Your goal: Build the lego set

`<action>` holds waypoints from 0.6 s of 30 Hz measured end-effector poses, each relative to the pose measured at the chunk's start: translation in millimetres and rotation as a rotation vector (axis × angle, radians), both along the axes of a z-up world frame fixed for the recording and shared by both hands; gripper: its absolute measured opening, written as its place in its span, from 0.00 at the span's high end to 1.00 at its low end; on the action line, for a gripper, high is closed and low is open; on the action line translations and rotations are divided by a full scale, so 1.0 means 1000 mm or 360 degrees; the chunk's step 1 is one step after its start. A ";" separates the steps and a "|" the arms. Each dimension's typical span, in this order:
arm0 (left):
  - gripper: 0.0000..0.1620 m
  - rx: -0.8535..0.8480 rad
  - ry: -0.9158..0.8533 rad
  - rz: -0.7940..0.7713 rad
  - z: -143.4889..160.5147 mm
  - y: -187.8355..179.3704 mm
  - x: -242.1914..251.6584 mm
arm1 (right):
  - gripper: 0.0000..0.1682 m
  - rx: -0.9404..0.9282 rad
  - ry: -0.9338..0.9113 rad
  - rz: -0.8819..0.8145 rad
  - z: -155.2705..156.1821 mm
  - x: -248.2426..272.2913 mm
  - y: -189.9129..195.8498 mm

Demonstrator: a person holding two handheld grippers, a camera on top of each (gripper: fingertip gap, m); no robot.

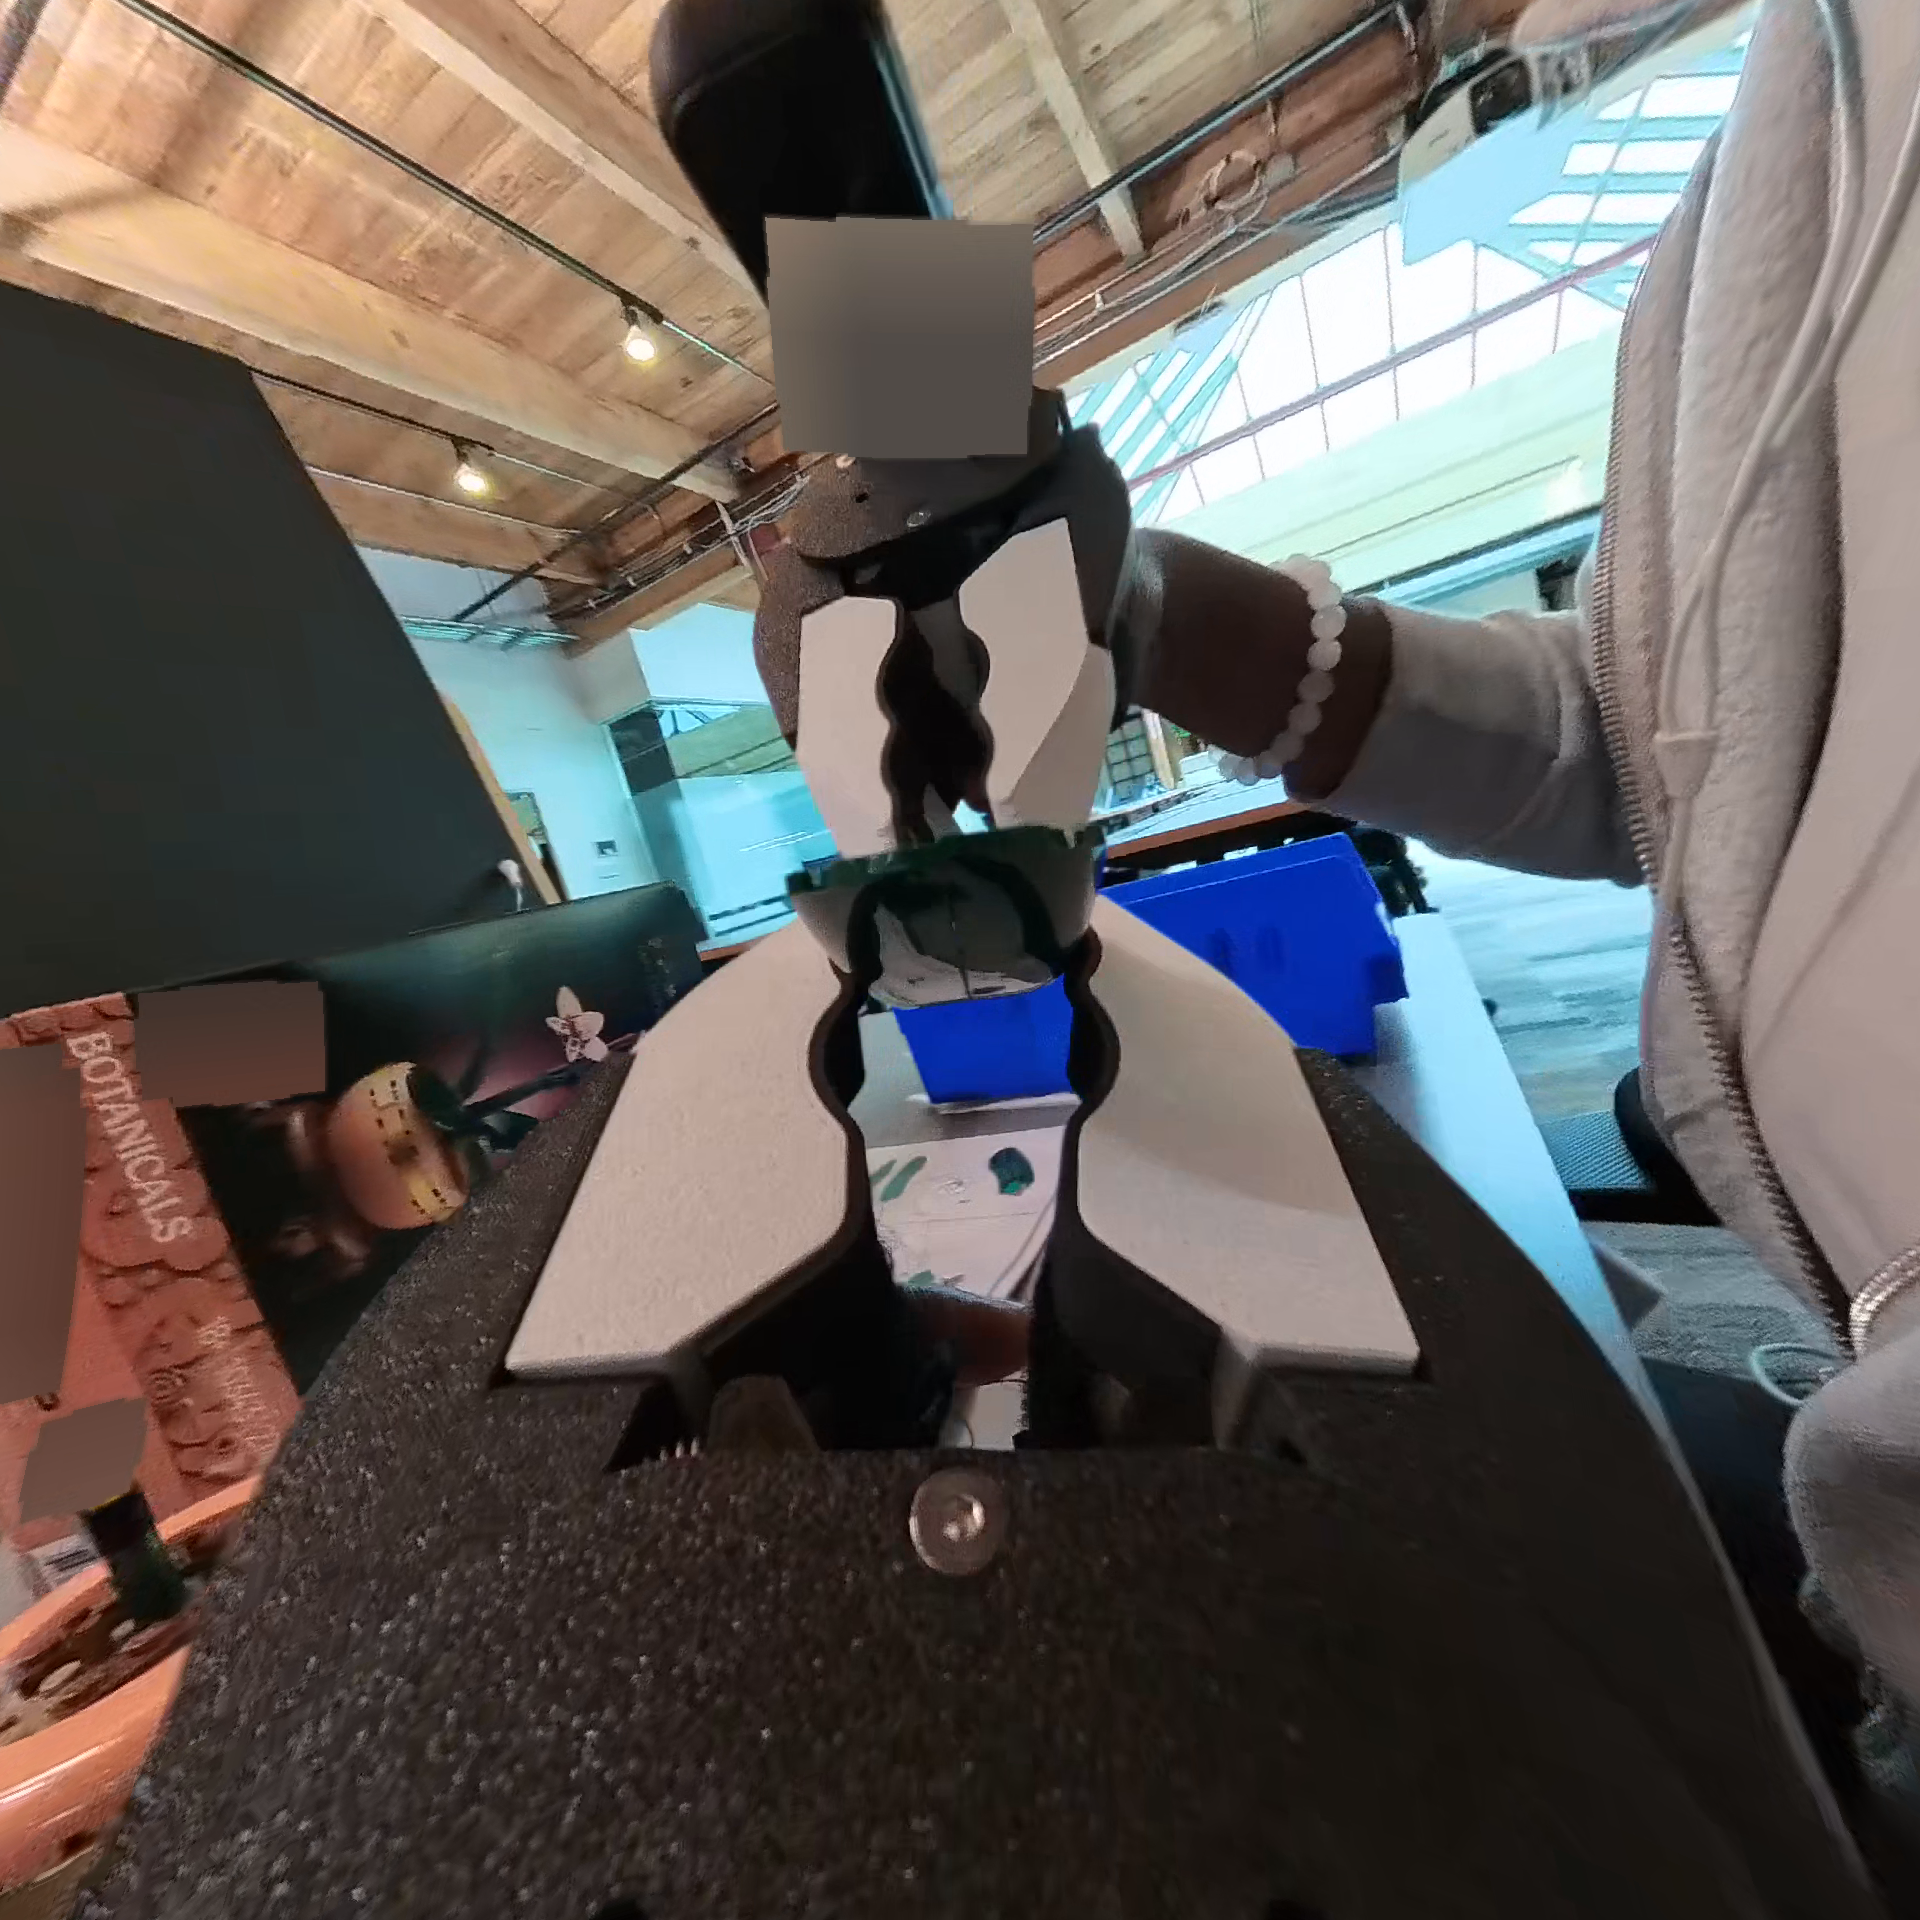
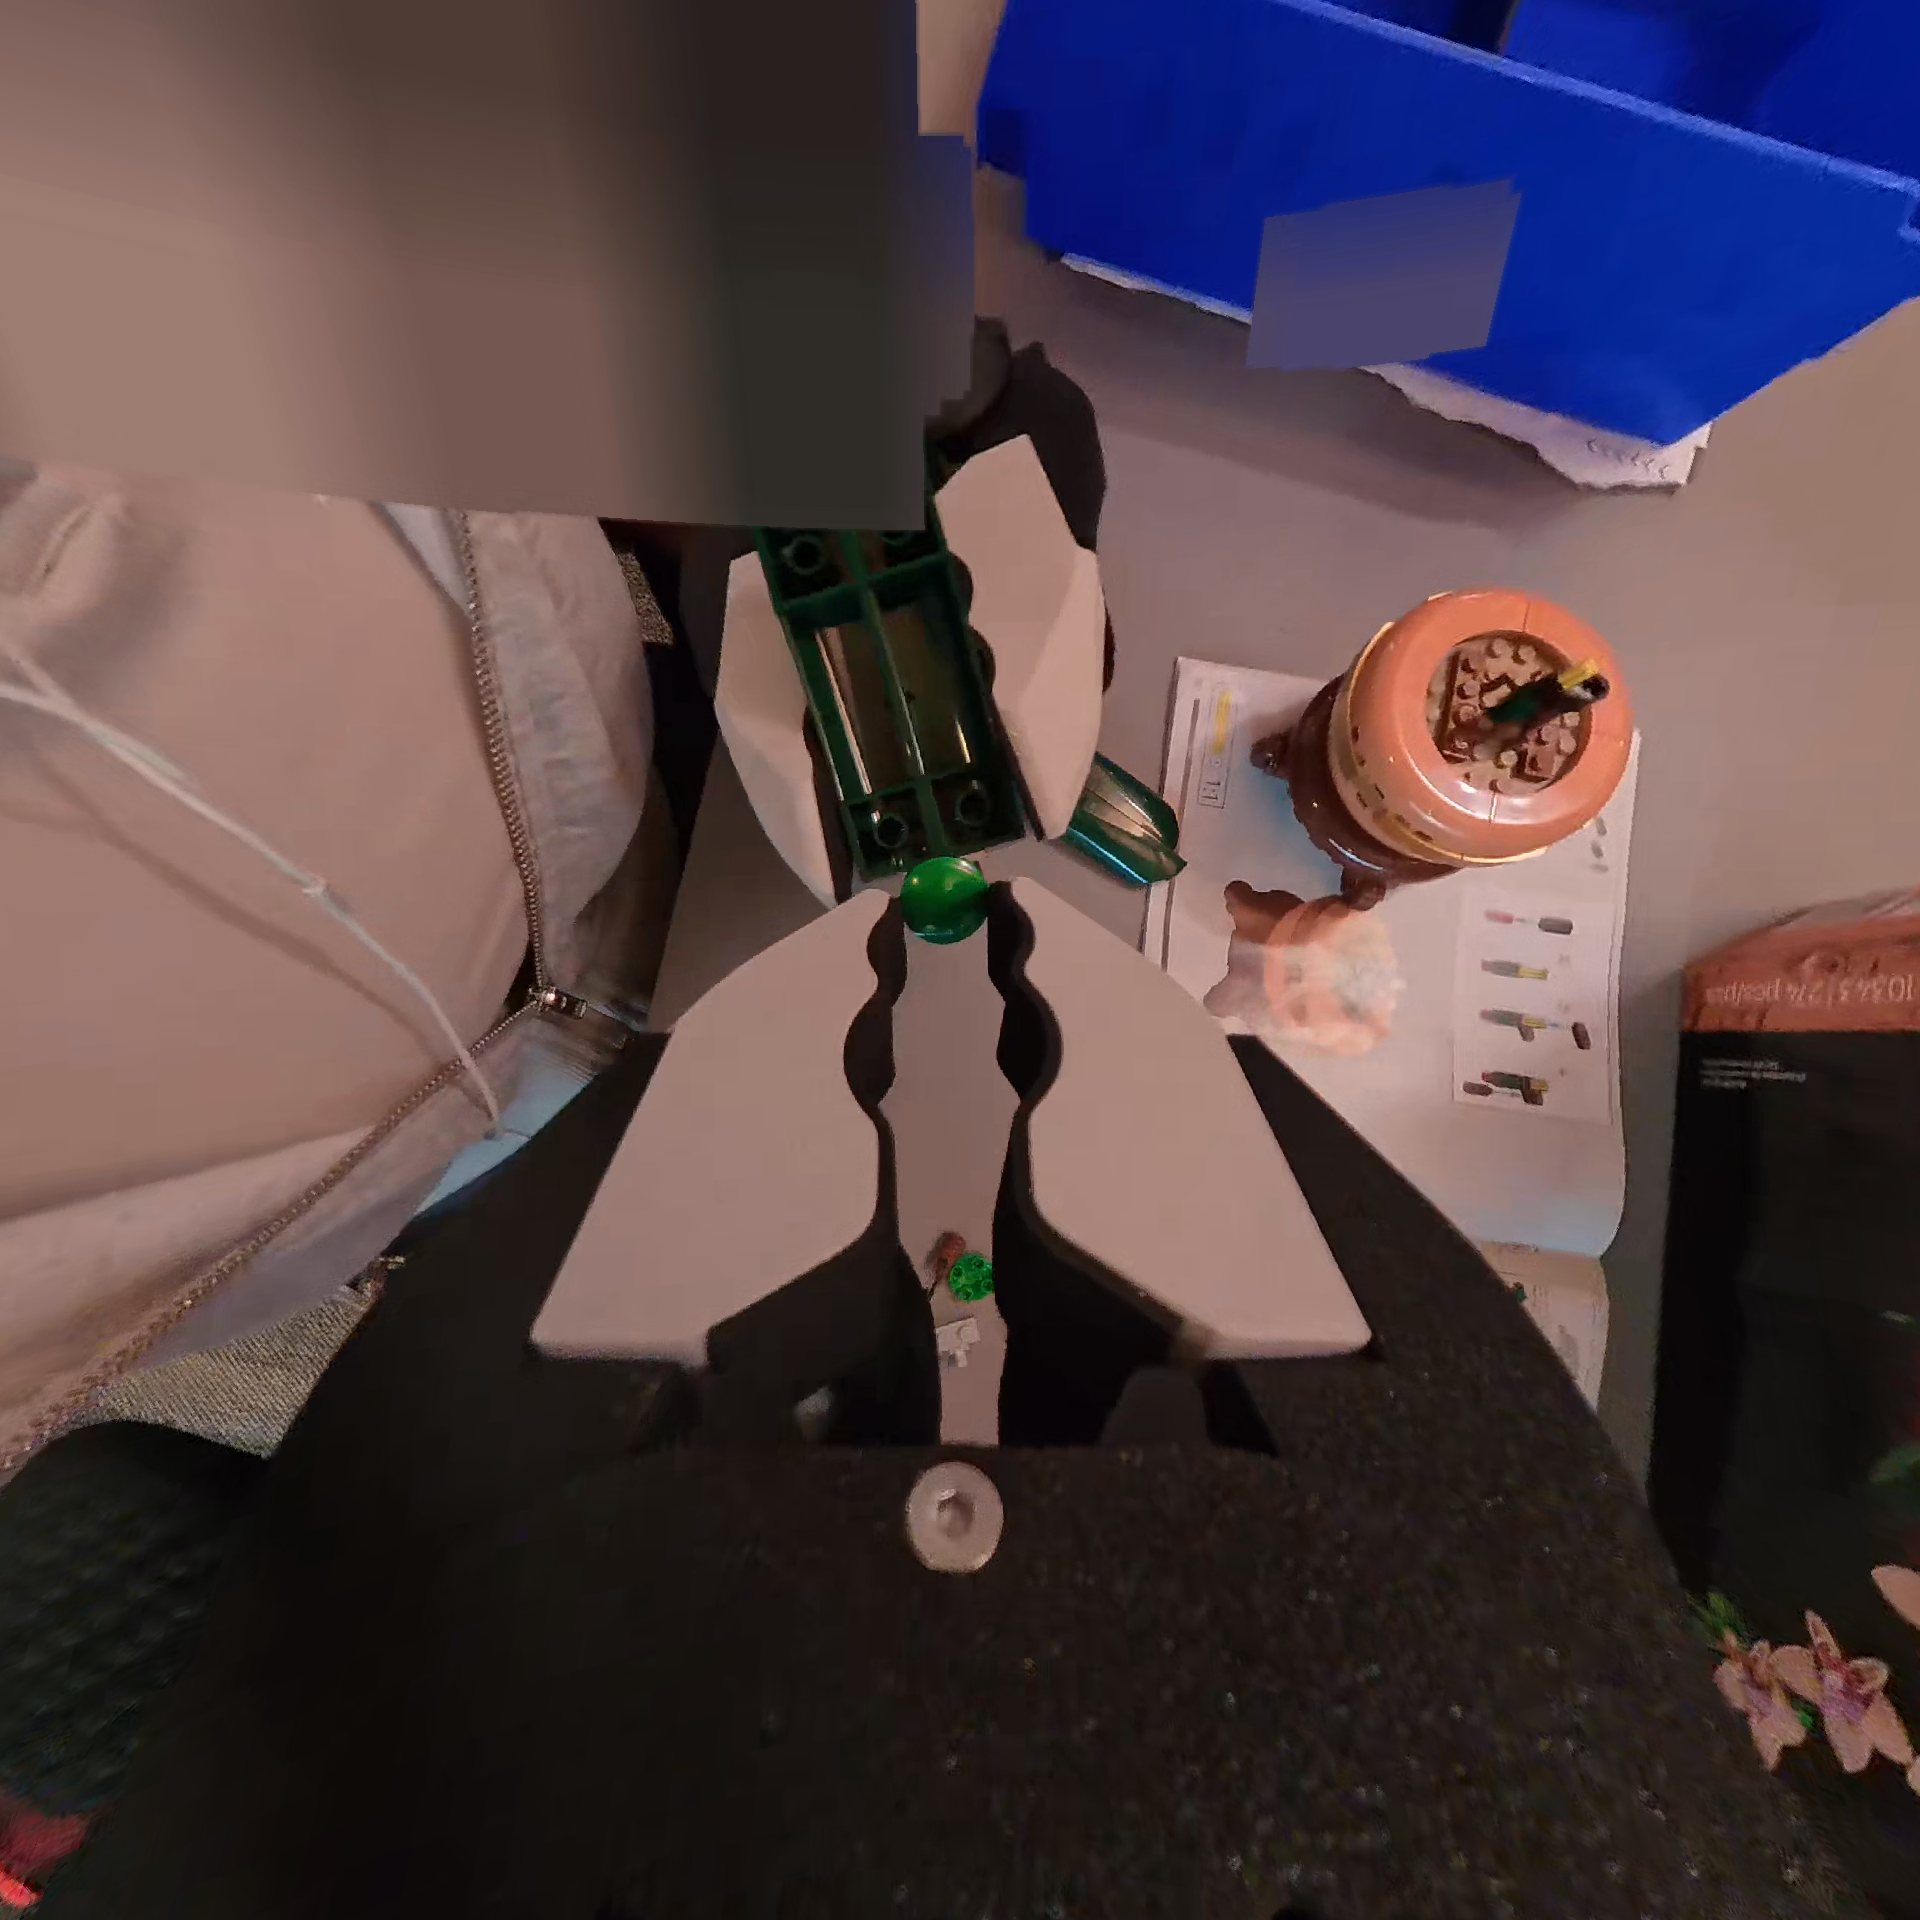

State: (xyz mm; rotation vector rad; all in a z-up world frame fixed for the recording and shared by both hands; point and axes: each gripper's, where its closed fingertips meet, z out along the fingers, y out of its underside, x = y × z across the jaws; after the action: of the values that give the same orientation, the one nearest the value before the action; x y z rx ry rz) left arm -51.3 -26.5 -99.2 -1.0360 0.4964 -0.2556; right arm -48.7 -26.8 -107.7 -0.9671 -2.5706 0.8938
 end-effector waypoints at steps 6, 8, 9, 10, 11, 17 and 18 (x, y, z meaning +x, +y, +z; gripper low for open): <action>0.78 0.0012 0.0076 0.0107 -0.003 0.005 0.004 | 0.91 -0.0012 -0.0035 -0.0137 -0.001 -0.001 0.000; 0.78 0.0010 0.0086 0.0136 -0.003 0.006 0.005 | 0.91 0.0010 -0.0058 -0.0146 -0.004 0.001 0.001; 0.78 -0.0006 0.0089 0.0138 -0.004 0.007 0.005 | 0.91 0.0006 -0.0049 -0.0152 -0.003 0.001 0.002; 0.78 -0.0027 0.0085 0.0135 -0.005 0.008 0.005 | 0.91 -0.0027 -0.0034 -0.0157 -0.002 0.001 0.003; 0.78 -0.0043 0.0070 0.0129 -0.005 0.009 0.005 | 0.91 -0.0098 -0.0010 -0.0156 0.001 0.001 0.002; 0.78 -0.0098 -0.0080 0.0022 -0.002 0.007 0.004 | 0.91 -0.0548 0.0058 -0.0178 0.012 0.007 0.006; 0.78 -0.0101 -0.0107 0.0004 -0.001 0.006 0.003 | 0.91 -0.0572 0.0068 -0.0186 0.013 0.007 0.008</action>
State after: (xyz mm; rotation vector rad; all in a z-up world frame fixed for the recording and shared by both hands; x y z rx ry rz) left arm -48.3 -20.2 -100.2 -1.0863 0.4283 -0.3049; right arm -41.9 -19.2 -94.2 -1.1619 -2.3339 1.3555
